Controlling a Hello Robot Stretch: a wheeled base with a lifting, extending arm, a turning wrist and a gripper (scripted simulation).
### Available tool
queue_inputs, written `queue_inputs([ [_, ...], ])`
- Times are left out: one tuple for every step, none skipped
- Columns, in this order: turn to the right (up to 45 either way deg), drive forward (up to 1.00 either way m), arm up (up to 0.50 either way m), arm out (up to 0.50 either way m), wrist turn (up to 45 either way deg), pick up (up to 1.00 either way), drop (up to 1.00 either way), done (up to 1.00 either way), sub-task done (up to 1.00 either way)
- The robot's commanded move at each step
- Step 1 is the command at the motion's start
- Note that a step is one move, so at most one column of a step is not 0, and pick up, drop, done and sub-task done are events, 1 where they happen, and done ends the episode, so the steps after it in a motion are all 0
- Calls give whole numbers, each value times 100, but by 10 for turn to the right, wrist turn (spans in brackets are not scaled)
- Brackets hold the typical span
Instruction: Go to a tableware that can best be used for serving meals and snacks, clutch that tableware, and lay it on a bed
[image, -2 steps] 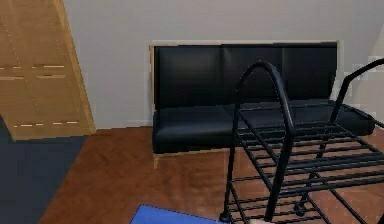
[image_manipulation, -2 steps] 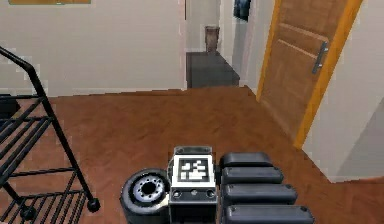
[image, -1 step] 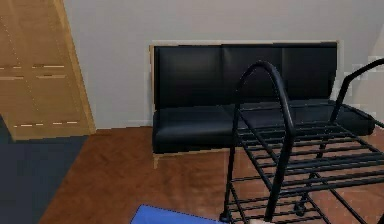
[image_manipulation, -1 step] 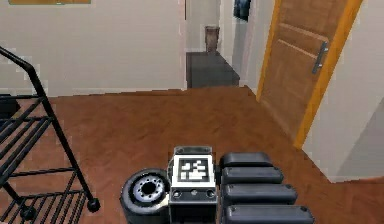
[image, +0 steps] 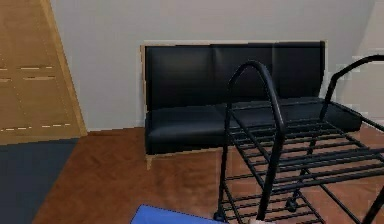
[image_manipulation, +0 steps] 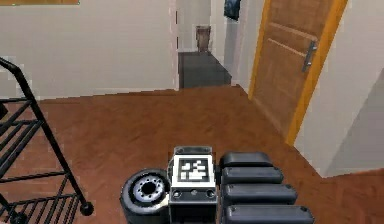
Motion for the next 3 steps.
queue_inputs([
  [-450, 0, 0, 0, 0, 0, 0, 0, 0],
  [450, 0, 0, 0, 0, 0, 0, 0, 0],
  [-450, 0, 0, 0, 0, 0, 0, 0, 0],
])
